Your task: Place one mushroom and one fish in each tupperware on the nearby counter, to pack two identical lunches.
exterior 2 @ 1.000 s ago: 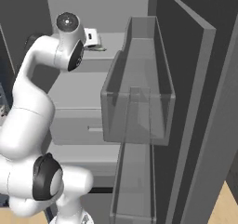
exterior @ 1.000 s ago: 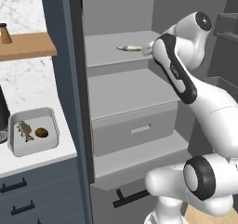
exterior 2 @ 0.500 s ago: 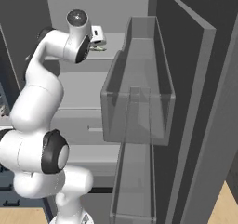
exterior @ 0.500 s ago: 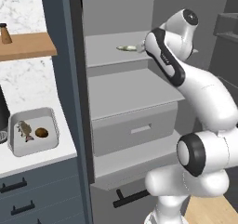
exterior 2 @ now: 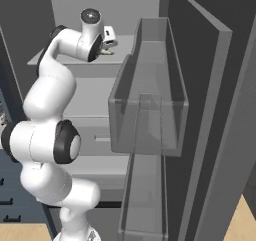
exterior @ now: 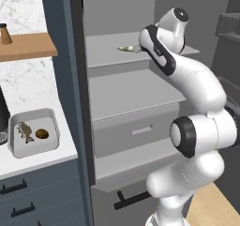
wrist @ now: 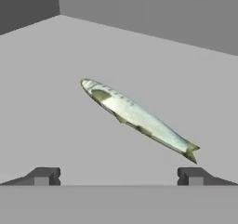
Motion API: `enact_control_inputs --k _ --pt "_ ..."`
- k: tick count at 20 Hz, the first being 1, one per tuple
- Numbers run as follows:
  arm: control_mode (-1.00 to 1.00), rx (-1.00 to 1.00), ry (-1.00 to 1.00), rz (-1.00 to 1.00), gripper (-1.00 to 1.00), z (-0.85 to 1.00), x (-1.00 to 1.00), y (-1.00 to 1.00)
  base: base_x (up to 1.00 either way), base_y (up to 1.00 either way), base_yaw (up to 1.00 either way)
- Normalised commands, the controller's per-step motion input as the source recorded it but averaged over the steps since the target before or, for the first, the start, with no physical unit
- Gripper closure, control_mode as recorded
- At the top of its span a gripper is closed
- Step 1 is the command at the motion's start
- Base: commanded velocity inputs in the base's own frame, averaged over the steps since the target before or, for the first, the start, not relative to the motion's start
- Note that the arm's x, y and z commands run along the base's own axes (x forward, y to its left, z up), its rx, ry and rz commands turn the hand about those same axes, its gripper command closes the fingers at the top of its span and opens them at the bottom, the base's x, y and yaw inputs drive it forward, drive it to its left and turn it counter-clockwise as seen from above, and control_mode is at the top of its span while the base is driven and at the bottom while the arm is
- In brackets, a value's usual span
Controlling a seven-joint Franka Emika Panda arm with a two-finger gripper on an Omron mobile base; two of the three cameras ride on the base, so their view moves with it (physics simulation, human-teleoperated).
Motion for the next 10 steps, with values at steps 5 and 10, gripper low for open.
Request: enact_control_inputs --k 5,10 --pt "-1.00 -0.04 0.02 0.04 -1.00 -0.11 0.53 0.00 0.00 0.00 0.00" --pt "-1.00 -0.03 0.04 0.03 -1.00 -0.07 0.52 0.00 0.00 0.00 0.00"
